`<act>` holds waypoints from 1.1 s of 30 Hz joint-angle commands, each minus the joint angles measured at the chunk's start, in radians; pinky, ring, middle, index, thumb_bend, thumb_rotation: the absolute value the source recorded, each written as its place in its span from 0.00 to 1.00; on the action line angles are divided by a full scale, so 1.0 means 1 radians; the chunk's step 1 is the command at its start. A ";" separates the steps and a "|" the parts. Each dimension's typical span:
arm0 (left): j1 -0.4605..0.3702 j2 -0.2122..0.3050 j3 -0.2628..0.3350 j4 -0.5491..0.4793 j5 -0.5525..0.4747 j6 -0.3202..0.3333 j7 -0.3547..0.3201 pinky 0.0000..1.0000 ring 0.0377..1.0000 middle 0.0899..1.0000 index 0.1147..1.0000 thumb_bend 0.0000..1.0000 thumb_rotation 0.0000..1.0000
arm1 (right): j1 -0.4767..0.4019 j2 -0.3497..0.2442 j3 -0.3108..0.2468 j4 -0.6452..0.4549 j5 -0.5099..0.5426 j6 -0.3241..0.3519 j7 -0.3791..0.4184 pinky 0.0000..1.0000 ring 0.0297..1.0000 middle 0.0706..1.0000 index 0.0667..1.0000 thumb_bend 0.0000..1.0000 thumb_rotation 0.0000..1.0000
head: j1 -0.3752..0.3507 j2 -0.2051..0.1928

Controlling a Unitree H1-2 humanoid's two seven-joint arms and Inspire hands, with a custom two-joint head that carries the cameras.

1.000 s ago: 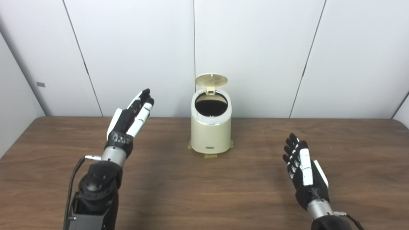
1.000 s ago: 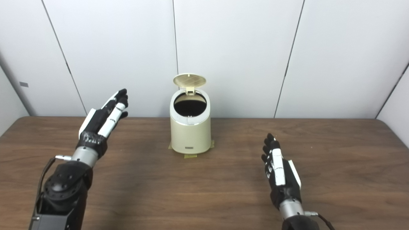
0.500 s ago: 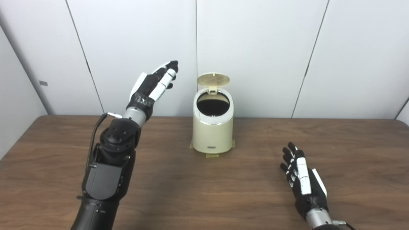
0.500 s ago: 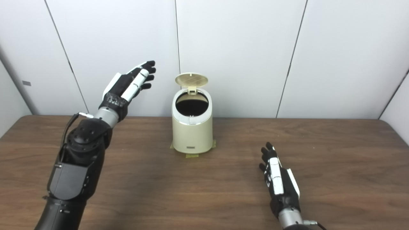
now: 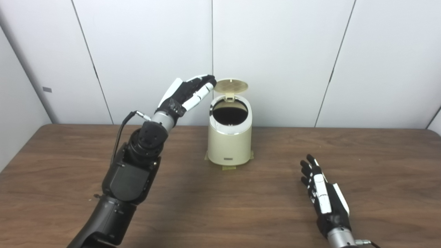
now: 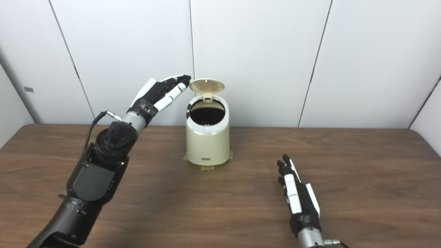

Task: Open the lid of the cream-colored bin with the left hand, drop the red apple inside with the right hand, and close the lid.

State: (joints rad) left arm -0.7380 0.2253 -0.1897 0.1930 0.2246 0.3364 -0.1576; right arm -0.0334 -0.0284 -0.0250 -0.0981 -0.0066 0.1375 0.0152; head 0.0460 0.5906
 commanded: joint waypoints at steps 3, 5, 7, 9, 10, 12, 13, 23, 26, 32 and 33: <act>-0.058 0.021 -0.025 -0.073 0.057 -0.004 -0.014 0.91 0.93 0.91 0.87 0.54 0.87 | -0.026 -0.010 0.004 -0.002 -0.006 -0.046 0.002 0.94 0.96 0.94 0.97 0.59 1.00 | 0.003 0.000; -0.052 0.029 -0.041 -0.095 0.083 0.003 -0.023 0.90 0.94 0.92 0.87 0.53 0.87 | -0.029 -0.012 0.006 0.005 -0.014 -0.046 -0.002 0.93 0.96 0.94 0.97 0.59 1.00 | 0.003 -0.003; -0.044 0.033 -0.048 -0.118 0.099 0.010 -0.031 0.90 0.94 0.93 0.88 0.51 0.87 | -0.031 -0.014 0.008 0.011 -0.026 -0.048 -0.007 0.92 0.95 0.93 0.97 0.59 1.00 | 0.002 -0.004; -0.037 0.032 -0.049 -0.136 0.112 0.017 -0.036 0.88 0.94 0.93 0.89 0.50 0.85 | -0.032 -0.016 0.009 0.015 -0.029 -0.052 -0.008 0.91 0.95 0.93 0.97 0.58 1.00 | -0.003 -0.005; -0.034 0.032 -0.050 -0.142 0.120 0.018 -0.038 0.88 0.93 0.93 0.89 0.50 0.85 | -0.032 -0.019 0.012 0.017 -0.034 -0.055 -0.008 0.91 0.94 0.93 0.97 0.58 1.00 | -0.004 -0.004; -0.029 0.031 -0.051 -0.151 0.127 0.021 -0.040 0.87 0.93 0.93 0.89 0.50 0.84 | -0.031 -0.025 0.018 0.017 -0.043 -0.057 -0.006 0.91 0.94 0.93 0.97 0.57 1.00 | -0.005 -0.004; -0.027 0.033 -0.056 -0.156 0.137 0.021 -0.043 0.87 0.93 0.93 0.89 0.49 0.84 | -0.029 -0.030 0.023 0.015 -0.054 -0.059 -0.007 0.90 0.94 0.93 0.97 0.57 1.00 | -0.002 -0.004; 0.000 0.062 -0.102 -0.235 0.241 0.034 -0.071 0.81 0.89 0.90 0.86 0.52 0.83 | -0.038 -0.036 0.015 0.027 -0.055 -0.049 -0.013 0.87 0.93 0.92 0.98 0.56 1.00 | 0.007 -0.003; 0.003 0.069 -0.117 -0.250 0.269 0.038 -0.094 0.80 0.89 0.89 0.85 0.52 0.81 | -0.046 -0.034 0.010 0.029 -0.047 -0.048 -0.015 0.88 0.93 0.92 0.99 0.57 1.00 | 0.009 -0.005; -0.001 0.074 -0.137 -0.251 0.310 0.057 -0.140 0.80 0.90 0.90 0.86 0.53 0.82 | -0.058 -0.027 0.000 0.027 -0.037 -0.041 -0.020 0.89 0.93 0.91 0.99 0.58 1.00 | 0.009 -0.006; 0.000 0.075 -0.140 -0.251 0.317 0.057 -0.144 0.80 0.89 0.89 0.85 0.53 0.83 | -0.058 -0.028 0.000 0.025 -0.036 -0.041 -0.020 0.89 0.93 0.92 0.99 0.58 1.00 | 0.009 -0.006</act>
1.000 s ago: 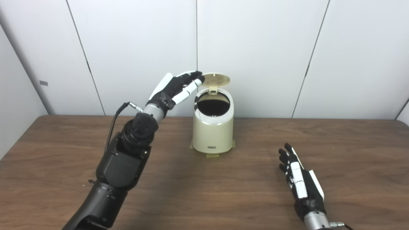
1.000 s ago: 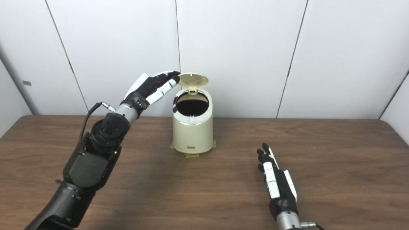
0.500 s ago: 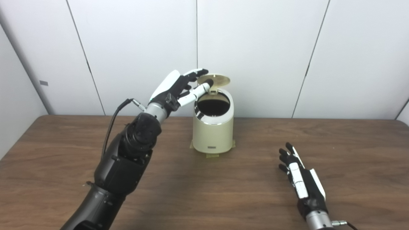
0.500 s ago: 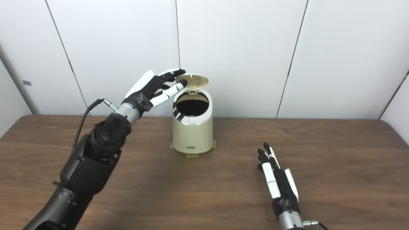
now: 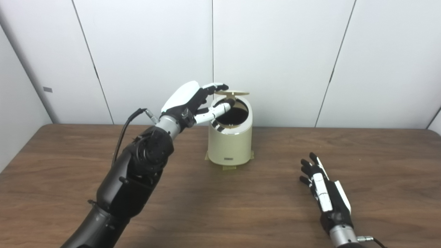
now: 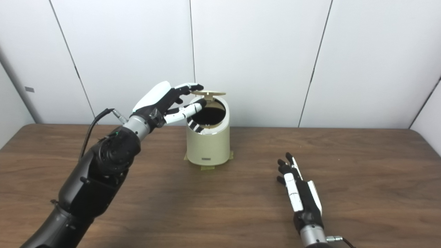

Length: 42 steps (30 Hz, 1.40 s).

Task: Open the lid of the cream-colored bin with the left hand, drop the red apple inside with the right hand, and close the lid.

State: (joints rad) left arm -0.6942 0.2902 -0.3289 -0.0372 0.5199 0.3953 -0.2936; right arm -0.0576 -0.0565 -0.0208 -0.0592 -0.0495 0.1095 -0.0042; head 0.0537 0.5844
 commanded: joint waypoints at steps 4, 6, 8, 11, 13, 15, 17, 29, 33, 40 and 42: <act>-0.043 0.036 -0.037 -0.025 0.074 -0.038 -0.030 0.80 0.88 0.88 0.85 0.54 0.85 | -0.032 -0.007 -0.007 -0.013 0.010 -0.021 0.002 0.89 0.93 0.92 0.99 0.57 1.00 | 0.004 0.002; -0.044 0.051 -0.057 -0.027 0.100 -0.050 -0.048 0.81 0.89 0.88 0.85 0.54 0.88 | -0.032 -0.011 -0.008 -0.010 0.011 -0.025 0.002 0.88 0.93 0.91 0.99 0.58 1.00 | 0.006 0.002; -0.048 0.067 -0.088 -0.035 0.134 -0.041 -0.089 0.84 0.89 0.88 0.85 0.55 0.88 | -0.032 -0.014 -0.011 -0.006 0.011 -0.029 0.000 0.87 0.92 0.91 0.99 0.60 1.00 | 0.007 0.001; -0.053 0.083 -0.125 -0.038 0.180 -0.037 -0.140 0.90 0.91 0.89 0.87 0.57 0.89 | -0.034 -0.017 -0.012 -0.007 0.008 -0.030 -0.001 0.85 0.90 0.91 0.99 0.60 1.00 | 0.007 -0.001; -0.056 0.089 -0.144 -0.036 0.205 -0.040 -0.169 0.91 0.91 0.88 0.87 0.58 0.88 | -0.035 -0.019 -0.014 -0.009 0.008 -0.027 -0.001 0.84 0.91 0.91 0.99 0.60 1.00 | 0.007 0.000; -0.059 0.094 -0.163 -0.037 0.232 -0.042 -0.201 0.91 0.91 0.89 0.88 0.60 0.90 | -0.036 -0.021 -0.014 -0.013 0.002 -0.018 -0.004 0.84 0.90 0.90 0.99 0.61 1.00 | 0.008 0.000; -0.061 0.097 -0.183 -0.040 0.265 -0.045 -0.231 0.91 0.91 0.89 0.88 0.63 0.93 | -0.037 -0.020 -0.020 -0.014 0.006 -0.010 -0.006 0.84 0.90 0.89 0.99 0.61 1.00 | 0.008 0.000; -0.068 0.085 -0.258 -0.020 0.478 -0.088 -0.291 0.93 0.92 0.90 0.90 0.69 1.00 | -0.031 -0.008 -0.032 -0.020 0.026 -0.004 -0.008 0.83 0.89 0.87 0.97 0.60 1.00 | 0.005 0.006; -0.072 0.077 -0.296 -0.017 0.602 -0.106 -0.310 0.96 0.93 0.90 0.90 0.72 1.00 | -0.028 -0.005 -0.034 -0.025 0.029 0.005 -0.009 0.83 0.88 0.87 0.97 0.61 1.00 | 0.002 0.009; -0.065 0.064 -0.328 -0.022 0.778 -0.166 -0.360 0.94 0.93 0.90 0.86 0.70 1.00 | -0.023 0.003 -0.037 -0.043 0.040 0.024 -0.010 0.84 0.88 0.87 0.97 0.60 1.00 | 0.000 0.015; -0.060 0.058 -0.329 -0.019 0.815 -0.183 -0.367 0.93 0.93 0.89 0.85 0.68 1.00 | -0.021 0.006 -0.039 -0.045 0.047 0.027 -0.009 0.84 0.89 0.87 0.98 0.60 1.00 | -0.002 0.016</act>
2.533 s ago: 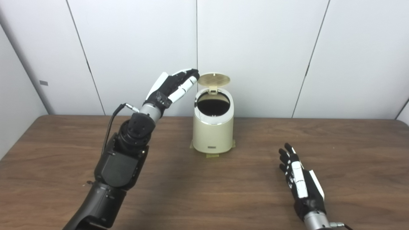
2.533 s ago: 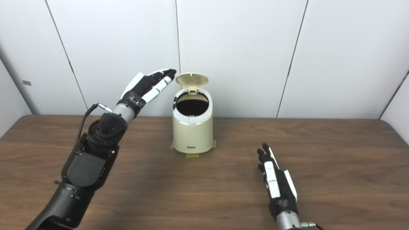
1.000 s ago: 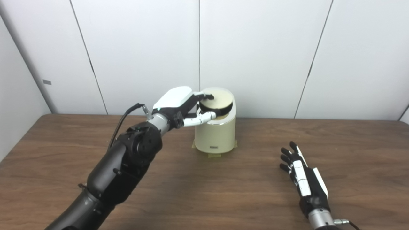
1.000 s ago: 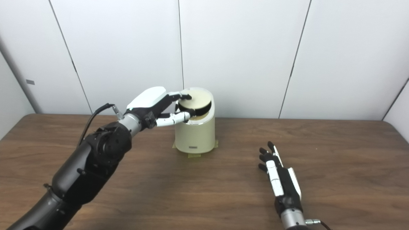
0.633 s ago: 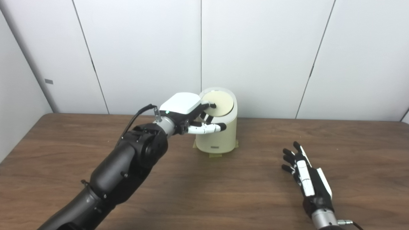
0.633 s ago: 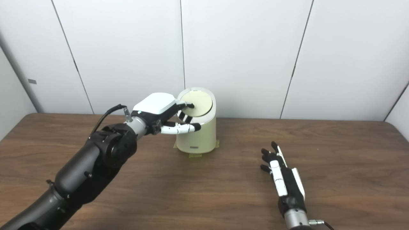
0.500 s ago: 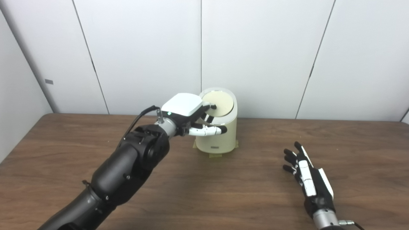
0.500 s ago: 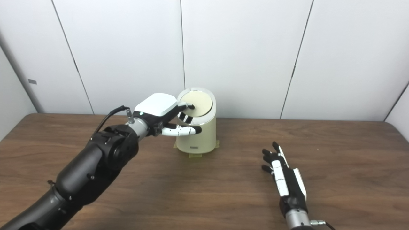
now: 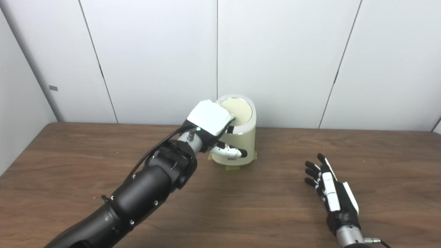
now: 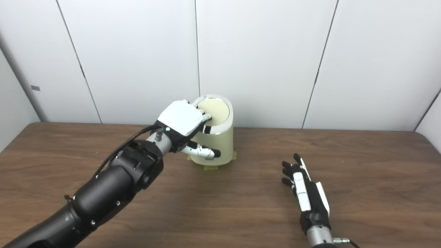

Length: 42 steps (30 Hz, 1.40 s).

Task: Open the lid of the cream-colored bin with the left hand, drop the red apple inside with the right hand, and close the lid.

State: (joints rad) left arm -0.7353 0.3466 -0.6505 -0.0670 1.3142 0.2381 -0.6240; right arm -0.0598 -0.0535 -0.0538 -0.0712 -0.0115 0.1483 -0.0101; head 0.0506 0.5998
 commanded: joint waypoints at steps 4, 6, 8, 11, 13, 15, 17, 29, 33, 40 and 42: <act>-0.010 -0.006 -0.007 0.013 0.074 -0.066 -0.037 0.90 0.93 0.89 0.83 0.64 1.00 | -0.018 0.006 -0.009 -0.033 0.021 -0.013 -0.004 0.84 0.89 0.86 0.97 0.60 1.00 | -0.003 0.004; -0.003 -0.011 0.002 0.010 0.080 -0.080 -0.034 0.89 0.93 0.89 0.82 0.62 1.00 | -0.018 0.006 -0.011 -0.030 0.027 -0.015 -0.004 0.84 0.89 0.86 0.97 0.60 1.00 | -0.004 0.004; 0.001 -0.017 0.015 0.007 0.081 -0.088 -0.038 0.89 0.93 0.89 0.82 0.61 1.00 | -0.017 0.004 -0.012 -0.030 0.028 -0.015 -0.004 0.84 0.89 0.86 0.97 0.60 1.00 | -0.004 0.004; 0.003 -0.025 0.034 0.006 0.086 -0.093 -0.055 0.92 0.94 0.90 0.83 0.62 1.00 | -0.018 0.004 -0.012 -0.033 0.031 -0.007 -0.006 0.84 0.89 0.86 0.97 0.60 1.00 | -0.003 0.006; 0.003 -0.027 0.043 0.000 0.091 -0.099 -0.064 0.93 0.95 0.90 0.83 0.63 1.00 | -0.020 0.005 -0.015 -0.030 0.037 -0.007 -0.006 0.84 0.89 0.86 0.97 0.60 1.00 | -0.003 0.005; 0.005 -0.028 0.052 -0.005 0.093 -0.106 -0.069 0.94 0.95 0.90 0.83 0.64 1.00 | -0.022 0.005 -0.015 -0.026 0.040 -0.007 -0.006 0.84 0.89 0.86 0.97 0.60 1.00 | -0.003 0.004; 0.009 -0.028 0.061 -0.009 0.094 -0.116 -0.067 0.93 0.94 0.90 0.82 0.64 1.00 | -0.023 0.005 -0.014 -0.026 0.037 -0.007 -0.008 0.84 0.89 0.86 0.97 0.60 1.00 | -0.003 0.003; 0.105 -0.123 0.278 0.008 -0.105 -0.105 0.347 0.80 0.84 0.83 0.83 0.50 0.89 | -0.020 0.001 -0.003 -0.039 0.002 -0.001 -0.020 0.83 0.88 0.85 0.97 0.60 1.00 | -0.009 0.002; 0.115 -0.132 0.316 0.006 -0.135 -0.105 0.440 0.78 0.85 0.85 0.85 0.44 0.84 | -0.027 -0.004 -0.003 -0.024 -0.001 -0.016 -0.019 0.81 0.88 0.85 0.97 0.60 1.00 | -0.007 0.003; 0.158 -0.150 0.411 -0.053 -0.258 -0.055 0.437 0.82 0.89 0.89 0.91 0.42 0.75 | -0.030 0.006 -0.005 -0.039 0.023 0.002 -0.014 0.81 0.88 0.85 0.96 0.60 1.00 | -0.003 0.003; 0.178 -0.165 0.445 -0.084 -0.319 -0.031 0.431 0.82 0.89 0.91 0.94 0.42 0.70 | -0.032 0.010 -0.008 -0.033 0.037 -0.007 -0.011 0.82 0.88 0.86 0.97 0.58 1.00 | -0.003 0.004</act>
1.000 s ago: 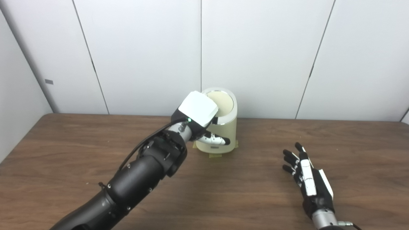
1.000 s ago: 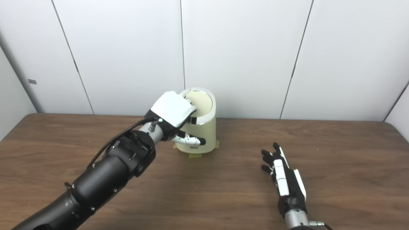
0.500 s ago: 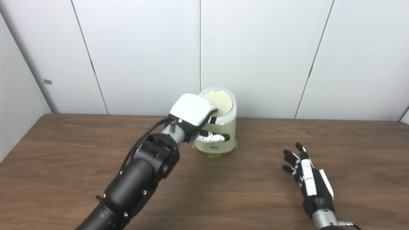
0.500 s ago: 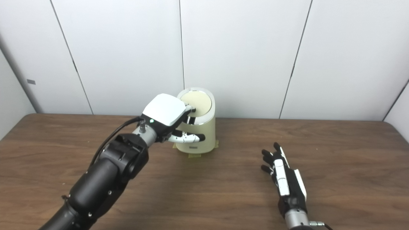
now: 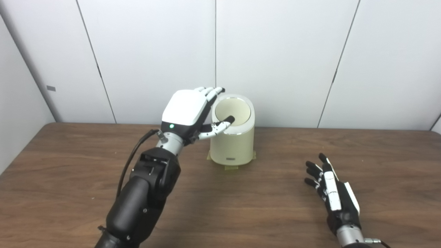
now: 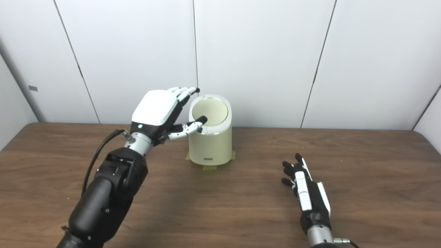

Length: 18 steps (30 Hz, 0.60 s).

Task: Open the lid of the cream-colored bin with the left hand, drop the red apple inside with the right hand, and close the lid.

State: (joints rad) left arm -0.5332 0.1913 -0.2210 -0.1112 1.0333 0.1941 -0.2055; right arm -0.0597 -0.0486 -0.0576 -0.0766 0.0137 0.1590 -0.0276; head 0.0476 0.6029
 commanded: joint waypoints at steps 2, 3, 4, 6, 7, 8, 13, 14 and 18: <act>0.004 -0.032 0.060 -0.091 -0.107 0.056 -0.006 0.80 0.89 0.92 0.96 0.42 0.71 | -0.033 0.010 -0.003 -0.028 0.032 -0.020 0.014 0.82 0.89 0.87 0.98 0.58 1.00 | -0.001 0.002; 0.013 -0.037 0.073 -0.109 -0.129 0.071 -0.012 0.78 0.89 0.92 0.97 0.43 0.72 | -0.033 0.012 -0.003 -0.030 0.038 -0.019 0.015 0.82 0.89 0.88 0.98 0.57 1.00 | -0.002 0.003; 0.028 -0.045 0.093 -0.142 -0.165 0.102 -0.034 0.76 0.89 0.92 0.97 0.43 0.73 | -0.031 0.012 0.000 -0.036 0.044 -0.014 0.019 0.82 0.90 0.88 0.98 0.57 1.00 | -0.002 0.004; 0.056 -0.051 0.126 -0.197 -0.226 0.160 -0.079 0.80 0.91 0.93 0.96 0.41 0.81 | -0.030 0.013 0.005 -0.044 0.044 -0.012 0.021 0.82 0.90 0.89 0.98 0.57 1.00 | -0.005 0.006; 0.076 -0.050 0.145 -0.221 -0.260 0.181 -0.095 0.81 0.91 0.93 0.96 0.41 0.84 | -0.030 0.014 0.006 -0.047 0.045 -0.011 0.021 0.81 0.90 0.90 0.98 0.57 1.00 | -0.006 0.006; 0.094 -0.051 0.168 -0.235 -0.307 0.196 -0.101 0.83 0.91 0.92 0.95 0.40 0.85 | -0.030 0.017 0.007 -0.050 0.044 -0.010 0.018 0.81 0.90 0.90 0.98 0.58 1.00 | -0.009 0.007; 0.177 -0.054 0.268 -0.278 -0.535 0.231 -0.110 0.85 0.91 0.92 0.95 0.36 0.86 | -0.026 0.021 0.012 -0.074 0.042 -0.001 0.016 0.80 0.89 0.90 0.97 0.57 1.00 | -0.017 0.009; 0.202 -0.057 0.293 -0.292 -0.589 0.245 -0.118 0.85 0.91 0.92 0.96 0.36 0.87 | -0.025 0.018 0.014 -0.078 0.041 -0.004 0.019 0.80 0.89 0.90 0.97 0.57 1.00 | -0.018 0.011; 0.276 -0.054 0.345 -0.330 -0.729 0.270 -0.118 0.86 0.91 0.94 0.98 0.37 0.84 | -0.022 0.008 0.020 -0.091 0.027 -0.008 0.021 0.79 0.89 0.91 0.96 0.58 1.00 | -0.024 0.013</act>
State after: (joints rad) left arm -0.2276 0.1353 0.1171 -0.4007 0.3443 0.4637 -0.3305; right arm -0.0557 -0.0330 -0.0405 -0.1261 0.0507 0.1715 -0.0128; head 0.0230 0.6151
